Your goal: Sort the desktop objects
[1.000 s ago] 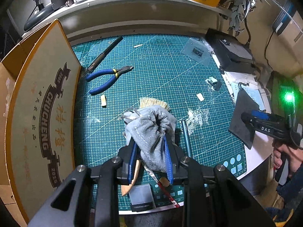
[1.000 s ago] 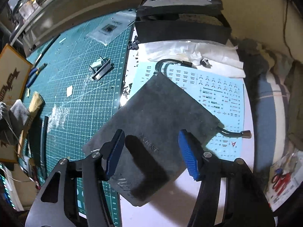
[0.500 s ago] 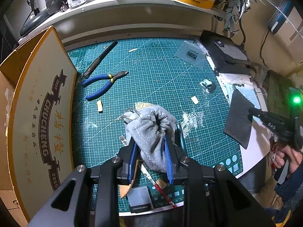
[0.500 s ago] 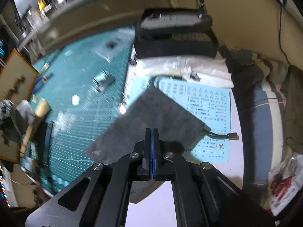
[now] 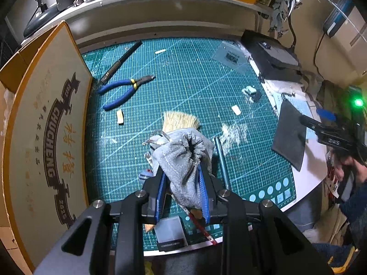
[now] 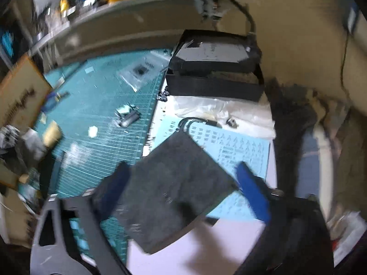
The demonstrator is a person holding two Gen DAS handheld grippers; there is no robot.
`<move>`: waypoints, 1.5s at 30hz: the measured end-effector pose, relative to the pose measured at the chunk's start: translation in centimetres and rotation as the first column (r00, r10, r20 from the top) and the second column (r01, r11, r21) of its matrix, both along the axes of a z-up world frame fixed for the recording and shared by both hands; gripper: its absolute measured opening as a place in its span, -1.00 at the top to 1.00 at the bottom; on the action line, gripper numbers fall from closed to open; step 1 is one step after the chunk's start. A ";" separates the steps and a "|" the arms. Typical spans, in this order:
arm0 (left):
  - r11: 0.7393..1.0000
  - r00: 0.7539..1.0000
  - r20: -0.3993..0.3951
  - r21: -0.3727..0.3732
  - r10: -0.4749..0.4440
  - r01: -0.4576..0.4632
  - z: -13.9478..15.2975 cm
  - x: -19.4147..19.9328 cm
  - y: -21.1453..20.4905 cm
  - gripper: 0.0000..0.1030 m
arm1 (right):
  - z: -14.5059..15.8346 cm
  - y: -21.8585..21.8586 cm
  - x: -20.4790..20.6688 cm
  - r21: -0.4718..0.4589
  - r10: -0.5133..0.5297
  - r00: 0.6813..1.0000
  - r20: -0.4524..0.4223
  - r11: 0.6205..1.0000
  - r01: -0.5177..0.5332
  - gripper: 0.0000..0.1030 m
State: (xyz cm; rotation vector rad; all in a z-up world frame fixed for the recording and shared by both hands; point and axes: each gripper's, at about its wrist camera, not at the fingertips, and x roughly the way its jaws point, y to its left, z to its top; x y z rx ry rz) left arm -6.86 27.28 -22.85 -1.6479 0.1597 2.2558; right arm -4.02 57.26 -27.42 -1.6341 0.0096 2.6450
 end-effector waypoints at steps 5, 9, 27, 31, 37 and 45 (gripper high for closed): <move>1.000 1.000 0.015 -0.007 0.017 -0.017 -0.5 0.7 -0.4 0.50 | -1.8 -1.2 -1.5 0.063 0.036 0.999 0.026 0.997 -0.037 -0.94; 1.000 0.999 0.016 -0.009 0.028 -0.028 -0.4 0.9 -0.8 0.50 | -3.2 -2.0 -1.9 0.059 0.058 0.997 0.055 0.996 -0.062 -0.94; 0.999 0.999 0.014 0.016 0.031 -0.031 0.0 0.9 -0.3 0.50 | -2.6 0.9 -0.7 -0.258 0.056 0.998 0.040 0.965 -0.044 0.97; 0.999 1.000 0.010 0.020 0.025 -0.026 0.2 1.0 -0.1 0.50 | -0.6 1.8 0.0 -0.292 0.036 0.999 -0.010 0.956 -0.038 0.97; 0.999 1.000 -0.006 0.030 0.030 -0.030 1.1 0.7 -0.2 0.49 | 4.0 1.9 0.2 -0.300 0.037 0.996 -0.086 0.952 -0.061 0.97; 0.998 0.997 -0.061 0.045 0.045 -0.042 3.9 -0.2 -0.2 0.50 | 9.8 1.3 0.2 -0.301 0.043 0.984 -0.175 0.949 -0.095 0.99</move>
